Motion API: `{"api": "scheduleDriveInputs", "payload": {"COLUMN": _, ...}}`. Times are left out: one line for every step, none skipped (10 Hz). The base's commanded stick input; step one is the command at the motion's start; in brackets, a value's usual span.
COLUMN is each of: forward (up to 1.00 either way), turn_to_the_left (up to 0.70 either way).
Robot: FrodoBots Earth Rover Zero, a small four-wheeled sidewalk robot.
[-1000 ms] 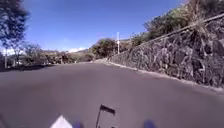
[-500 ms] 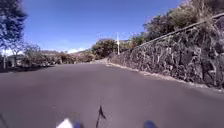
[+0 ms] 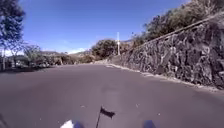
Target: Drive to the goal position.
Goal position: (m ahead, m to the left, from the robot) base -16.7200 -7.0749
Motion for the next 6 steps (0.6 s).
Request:
{"api": "scheduleDriveInputs", "payload": {"forward": 0.7, "turn_to_the_left": 0.0}}
{"api": "scheduleDriveInputs", "payload": {"forward": 0.7, "turn_to_the_left": 0.0}}
{"api": "scheduleDriveInputs", "payload": {"forward": 0.7, "turn_to_the_left": 0.0}}
{"api": "scheduleDriveInputs", "payload": {"forward": 0.7, "turn_to_the_left": 0.0}}
{"api": "scheduleDriveInputs", "payload": {"forward": 0.7, "turn_to_the_left": 0.0}}
{"api": "scheduleDriveInputs", "payload": {"forward": 0.7, "turn_to_the_left": 0.0}}
